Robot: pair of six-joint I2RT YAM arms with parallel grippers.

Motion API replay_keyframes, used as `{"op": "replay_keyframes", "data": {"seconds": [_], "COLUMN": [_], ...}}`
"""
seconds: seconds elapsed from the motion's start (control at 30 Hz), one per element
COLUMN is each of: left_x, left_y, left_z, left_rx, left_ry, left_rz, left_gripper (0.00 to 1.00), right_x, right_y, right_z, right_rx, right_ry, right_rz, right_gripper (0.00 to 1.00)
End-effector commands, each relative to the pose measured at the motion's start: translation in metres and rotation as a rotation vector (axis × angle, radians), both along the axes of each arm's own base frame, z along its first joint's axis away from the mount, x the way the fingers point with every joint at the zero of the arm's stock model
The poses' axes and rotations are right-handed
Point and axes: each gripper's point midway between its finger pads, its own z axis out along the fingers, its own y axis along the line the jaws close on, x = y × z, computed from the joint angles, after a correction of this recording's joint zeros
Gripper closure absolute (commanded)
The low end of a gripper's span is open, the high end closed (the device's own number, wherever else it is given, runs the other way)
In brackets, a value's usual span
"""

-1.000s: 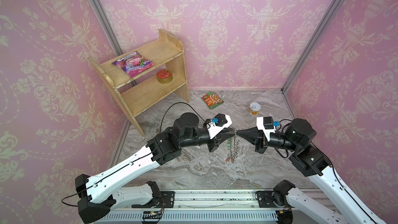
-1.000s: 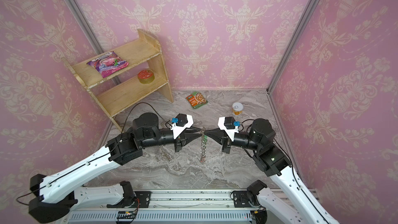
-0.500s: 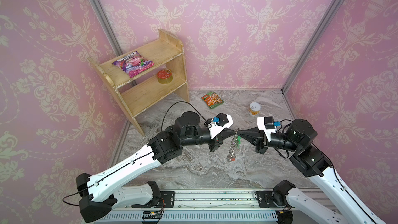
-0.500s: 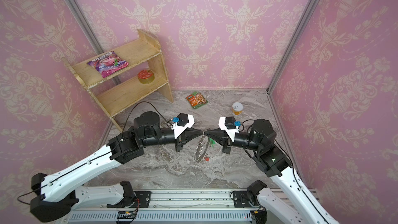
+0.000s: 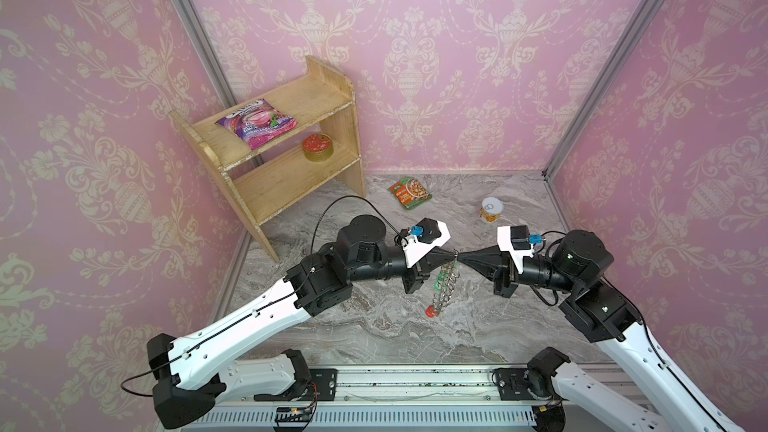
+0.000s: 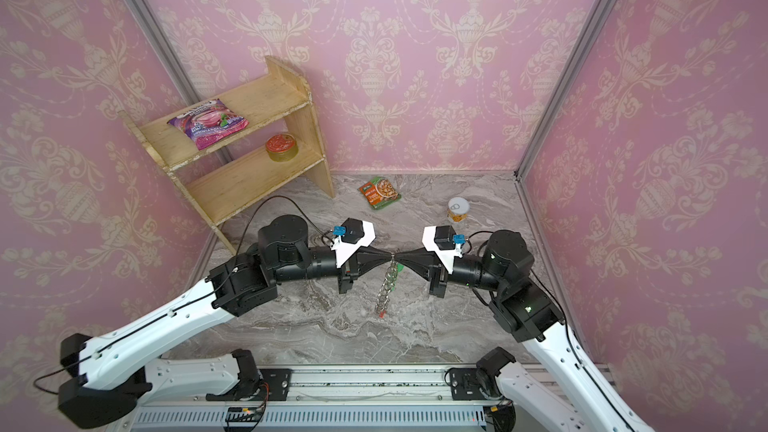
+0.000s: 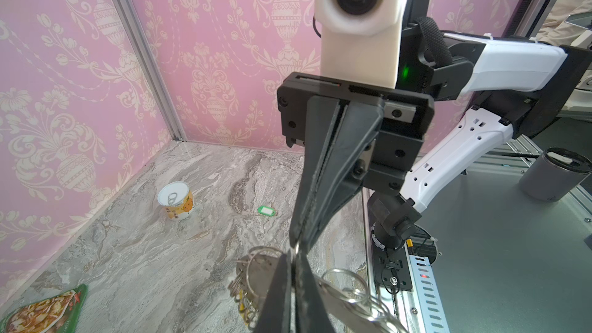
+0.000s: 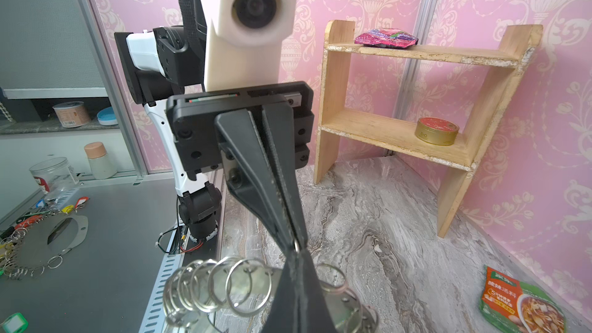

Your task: Put the keys on the keyring

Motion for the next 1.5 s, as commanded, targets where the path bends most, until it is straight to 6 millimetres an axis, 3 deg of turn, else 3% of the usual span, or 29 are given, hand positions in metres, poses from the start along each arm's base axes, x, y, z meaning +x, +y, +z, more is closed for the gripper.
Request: {"op": "replay_keyframes", "data": {"seconds": [0.0, 0.2, 0.4, 0.5, 0.53, 0.57, 0.67, 0.77, 0.93, 1.47], "left_x": [-0.012, -0.012, -0.011, -0.009, -0.008, -0.008, -0.009, -0.012, -0.018, -0.016], "left_y": [-0.005, -0.006, -0.004, 0.000, 0.002, 0.005, 0.012, 0.015, 0.013, 0.005], "left_z": [0.004, 0.002, 0.006, 0.007, 0.007, 0.009, 0.014, 0.015, 0.017, 0.009], "left_rx": [-0.010, -0.003, -0.014, -0.002, 0.005, 0.012, 0.040, 0.081, 0.124, 0.252], "left_ry": [0.021, 0.023, 0.009, -0.012, -0.024, -0.039, -0.081, -0.114, -0.166, -0.262], "left_rz": [-0.066, -0.067, -0.055, -0.035, -0.027, -0.019, -0.011, -0.025, -0.059, -0.082], "left_gripper": [0.89, 0.89, 1.00, 1.00, 1.00, 1.00, 1.00, 1.00, 1.00, 1.00], "right_x": [-0.005, -0.005, -0.005, -0.002, -0.001, -0.001, -0.001, -0.004, -0.012, -0.021], "right_y": [-0.003, -0.002, -0.002, -0.005, -0.008, -0.012, -0.024, -0.031, -0.026, -0.004], "right_z": [0.031, 0.033, 0.033, 0.027, 0.023, 0.019, 0.012, 0.008, 0.000, 0.003], "right_rx": [0.058, 0.059, 0.058, 0.026, 0.000, -0.027, -0.079, -0.106, -0.129, -0.136], "right_ry": [-0.081, -0.081, -0.073, -0.053, -0.047, -0.044, -0.046, -0.039, -0.012, 0.005], "right_rz": [-0.003, 0.001, 0.003, -0.030, -0.055, -0.082, -0.159, -0.186, -0.127, 0.064], "right_gripper": [1.00, 1.00, 1.00, 1.00, 0.95, 0.82, 0.55, 0.43, 0.44, 0.66]}}
